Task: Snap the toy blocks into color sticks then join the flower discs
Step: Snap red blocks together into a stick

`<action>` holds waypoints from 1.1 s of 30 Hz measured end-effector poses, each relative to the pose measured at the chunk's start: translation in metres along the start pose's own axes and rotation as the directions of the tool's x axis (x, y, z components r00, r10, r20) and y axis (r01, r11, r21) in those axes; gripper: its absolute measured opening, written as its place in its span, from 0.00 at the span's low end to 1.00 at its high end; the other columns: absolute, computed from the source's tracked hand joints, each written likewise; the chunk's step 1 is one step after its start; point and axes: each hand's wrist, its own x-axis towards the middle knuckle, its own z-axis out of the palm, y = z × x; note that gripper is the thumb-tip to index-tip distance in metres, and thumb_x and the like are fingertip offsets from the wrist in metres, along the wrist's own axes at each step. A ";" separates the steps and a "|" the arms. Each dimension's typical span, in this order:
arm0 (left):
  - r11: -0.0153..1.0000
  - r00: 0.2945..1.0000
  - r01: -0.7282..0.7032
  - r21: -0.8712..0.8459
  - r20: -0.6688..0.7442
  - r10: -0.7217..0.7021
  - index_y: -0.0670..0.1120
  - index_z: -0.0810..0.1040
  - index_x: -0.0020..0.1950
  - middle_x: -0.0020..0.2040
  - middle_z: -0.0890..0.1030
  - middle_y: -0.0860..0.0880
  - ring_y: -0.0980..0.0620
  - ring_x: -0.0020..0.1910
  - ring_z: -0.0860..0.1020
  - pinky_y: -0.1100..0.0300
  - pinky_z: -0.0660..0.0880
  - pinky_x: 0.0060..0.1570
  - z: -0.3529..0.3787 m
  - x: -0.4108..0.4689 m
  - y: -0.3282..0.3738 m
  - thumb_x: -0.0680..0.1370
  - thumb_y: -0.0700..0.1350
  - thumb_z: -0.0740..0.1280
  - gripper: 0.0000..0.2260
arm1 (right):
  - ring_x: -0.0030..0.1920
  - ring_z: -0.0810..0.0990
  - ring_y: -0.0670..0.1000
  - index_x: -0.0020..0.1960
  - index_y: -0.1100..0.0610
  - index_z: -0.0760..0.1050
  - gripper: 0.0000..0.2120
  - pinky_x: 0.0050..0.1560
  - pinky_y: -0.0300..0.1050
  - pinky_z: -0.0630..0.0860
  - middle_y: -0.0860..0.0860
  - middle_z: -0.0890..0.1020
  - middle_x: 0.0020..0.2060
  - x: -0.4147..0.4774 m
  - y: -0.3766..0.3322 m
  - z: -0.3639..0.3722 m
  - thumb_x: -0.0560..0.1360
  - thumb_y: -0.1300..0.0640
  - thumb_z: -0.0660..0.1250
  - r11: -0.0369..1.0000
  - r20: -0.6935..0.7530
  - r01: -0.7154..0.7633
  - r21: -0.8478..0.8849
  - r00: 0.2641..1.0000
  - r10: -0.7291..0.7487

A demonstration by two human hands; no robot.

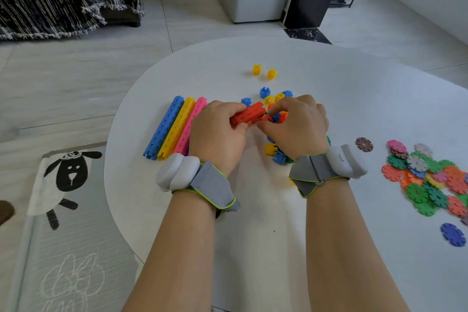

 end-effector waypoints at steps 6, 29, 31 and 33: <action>1.000 1.000 -0.010 0.010 0.013 0.009 0.49 0.78 0.61 0.56 0.79 0.48 0.51 0.55 0.74 0.69 0.62 0.52 -0.001 0.001 0.000 0.75 0.41 0.67 0.15 | 0.58 0.66 0.56 0.48 0.47 0.75 0.07 0.52 0.45 0.58 0.48 0.66 0.47 0.002 -0.007 0.009 0.71 0.53 0.67 0.996 -0.039 -0.079 -0.049 0.996 0.077; 0.999 0.997 -0.023 0.024 0.069 0.021 0.50 0.77 0.62 0.56 0.78 0.49 0.51 0.55 0.74 0.72 0.59 0.48 -0.004 -0.002 0.003 0.76 0.43 0.66 0.15 | 0.44 0.80 0.43 0.41 0.48 0.77 0.03 0.47 0.38 0.75 0.40 0.80 0.38 -0.016 0.009 -0.019 0.72 0.53 0.71 0.902 -0.069 0.041 0.430 0.998 -0.012; 0.998 0.996 -0.057 0.025 0.074 0.055 0.49 0.78 0.62 0.55 0.79 0.48 0.51 0.54 0.74 0.71 0.59 0.47 -0.004 -0.002 0.004 0.76 0.42 0.66 0.14 | 0.41 0.82 0.41 0.41 0.49 0.77 0.07 0.46 0.36 0.78 0.42 0.83 0.38 -0.021 0.011 -0.023 0.71 0.60 0.72 0.794 -0.025 0.032 0.607 0.999 -0.021; 0.997 0.993 -0.081 0.019 0.084 0.080 0.49 0.78 0.61 0.55 0.79 0.48 0.51 0.54 0.74 0.72 0.59 0.47 -0.005 -0.004 0.006 0.76 0.42 0.66 0.14 | 0.41 0.83 0.41 0.42 0.51 0.78 0.10 0.45 0.35 0.79 0.44 0.84 0.39 -0.023 0.014 -0.027 0.71 0.65 0.72 0.713 -0.002 0.049 0.699 0.998 -0.066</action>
